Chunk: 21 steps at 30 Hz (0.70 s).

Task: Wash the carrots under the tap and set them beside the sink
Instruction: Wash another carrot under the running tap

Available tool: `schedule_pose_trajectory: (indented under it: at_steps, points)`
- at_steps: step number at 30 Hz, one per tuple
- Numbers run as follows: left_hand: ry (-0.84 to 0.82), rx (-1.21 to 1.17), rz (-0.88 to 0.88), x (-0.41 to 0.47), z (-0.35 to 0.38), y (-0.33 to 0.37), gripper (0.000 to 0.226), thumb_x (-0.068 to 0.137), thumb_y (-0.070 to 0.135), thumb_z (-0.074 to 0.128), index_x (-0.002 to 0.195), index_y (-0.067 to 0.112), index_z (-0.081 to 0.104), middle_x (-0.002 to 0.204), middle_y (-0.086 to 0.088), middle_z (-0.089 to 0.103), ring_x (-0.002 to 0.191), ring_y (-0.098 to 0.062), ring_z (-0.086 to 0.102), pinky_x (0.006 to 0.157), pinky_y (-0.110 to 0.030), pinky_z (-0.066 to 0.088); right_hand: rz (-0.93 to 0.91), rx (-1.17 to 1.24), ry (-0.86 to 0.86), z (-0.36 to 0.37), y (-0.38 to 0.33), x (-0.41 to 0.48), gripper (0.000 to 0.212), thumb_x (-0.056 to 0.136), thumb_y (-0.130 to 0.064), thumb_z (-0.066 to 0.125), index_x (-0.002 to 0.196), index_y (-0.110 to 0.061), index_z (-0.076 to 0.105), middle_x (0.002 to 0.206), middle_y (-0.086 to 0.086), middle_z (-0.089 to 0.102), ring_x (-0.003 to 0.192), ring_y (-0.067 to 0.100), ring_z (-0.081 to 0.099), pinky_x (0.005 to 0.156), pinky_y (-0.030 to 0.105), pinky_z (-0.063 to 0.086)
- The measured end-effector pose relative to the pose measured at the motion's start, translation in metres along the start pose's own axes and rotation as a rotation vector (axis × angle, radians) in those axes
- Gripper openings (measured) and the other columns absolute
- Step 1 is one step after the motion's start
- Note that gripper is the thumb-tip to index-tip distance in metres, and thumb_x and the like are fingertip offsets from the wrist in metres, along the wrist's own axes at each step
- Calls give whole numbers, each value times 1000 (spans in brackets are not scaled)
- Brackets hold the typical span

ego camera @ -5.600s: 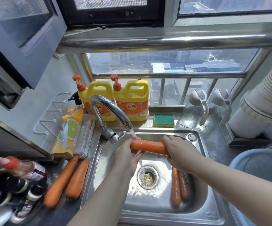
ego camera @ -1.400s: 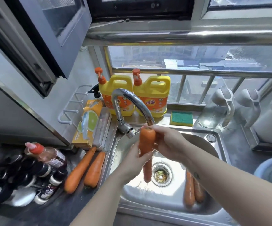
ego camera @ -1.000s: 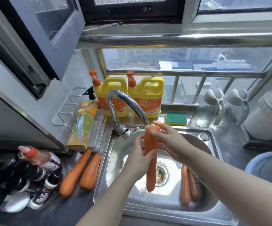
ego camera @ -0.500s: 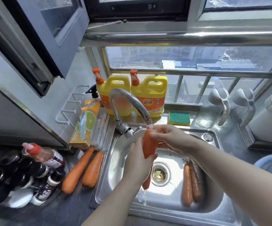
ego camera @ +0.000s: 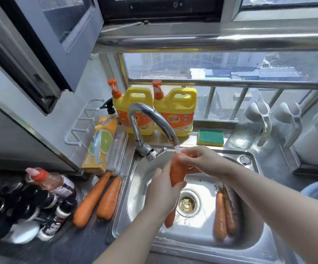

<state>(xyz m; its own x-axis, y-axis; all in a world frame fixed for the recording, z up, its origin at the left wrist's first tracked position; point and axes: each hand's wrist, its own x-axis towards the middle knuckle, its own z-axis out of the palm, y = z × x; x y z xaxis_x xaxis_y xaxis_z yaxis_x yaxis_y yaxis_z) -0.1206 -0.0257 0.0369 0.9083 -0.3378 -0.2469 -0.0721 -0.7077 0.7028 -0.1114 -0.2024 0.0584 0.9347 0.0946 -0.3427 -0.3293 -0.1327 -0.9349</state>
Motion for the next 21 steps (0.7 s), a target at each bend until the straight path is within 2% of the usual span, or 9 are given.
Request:
schedule_pose_trajectory:
  at_steps: [3,6,9,11,14,16,18,19,21]
  points:
    - [-9,-23,3,1,0,-2,69,91,42,69,148,51,30,118,9,51,107,-16,61,94,-36,53,48,70,-122,-9,-1,1,20,99,-4,58,115,-7,69,102,12,73,98,24,69,99,44,55]
    - [-6,-66,3,3,2,-4,69,92,39,69,147,52,31,120,9,52,109,-15,61,95,-36,52,45,23,-120,-8,-3,1,20,98,-1,59,114,-8,69,100,11,72,97,22,69,100,42,55]
    - [29,-94,2,3,5,-3,66,93,33,69,147,49,34,122,8,52,114,-17,60,97,-37,50,0,-90,3,0,-5,1,9,93,-8,69,102,-11,71,91,11,73,85,19,72,92,40,59]
    - [55,-90,1,3,7,-2,63,94,31,69,146,44,37,124,8,52,117,-18,59,98,-36,48,-67,-238,123,7,-5,0,9,89,-19,74,96,-13,72,87,11,74,80,21,73,84,38,61]
    - [77,-85,8,2,8,2,63,94,31,69,148,39,37,126,6,52,118,-18,58,99,-35,47,-174,-406,274,19,-5,-2,19,90,-31,70,78,-17,69,67,-2,66,61,4,56,64,23,47]
    - [69,-78,28,1,11,4,65,93,32,70,148,38,37,123,7,52,115,-16,58,97,-34,49,-186,-405,388,22,-5,-1,35,97,-38,61,67,-20,64,62,-7,60,60,4,50,60,23,40]
    - [53,-116,39,-1,13,6,63,90,34,72,144,41,40,117,8,54,108,-13,58,93,-32,50,-115,-345,411,14,-7,0,42,103,-40,51,69,-23,68,65,-7,62,64,11,55,62,26,43]
    - [48,-148,36,-1,14,7,60,89,34,73,140,41,43,116,9,55,107,-12,59,91,-31,51,-64,-278,382,11,-8,-1,42,104,-39,49,74,-22,71,69,-2,65,67,16,60,67,28,49]
    - [48,-195,11,3,15,9,52,86,35,75,130,35,50,113,10,60,105,-11,61,85,-28,50,23,-67,307,6,-4,-3,38,106,-38,46,91,-17,74,87,13,73,85,33,70,84,41,59]
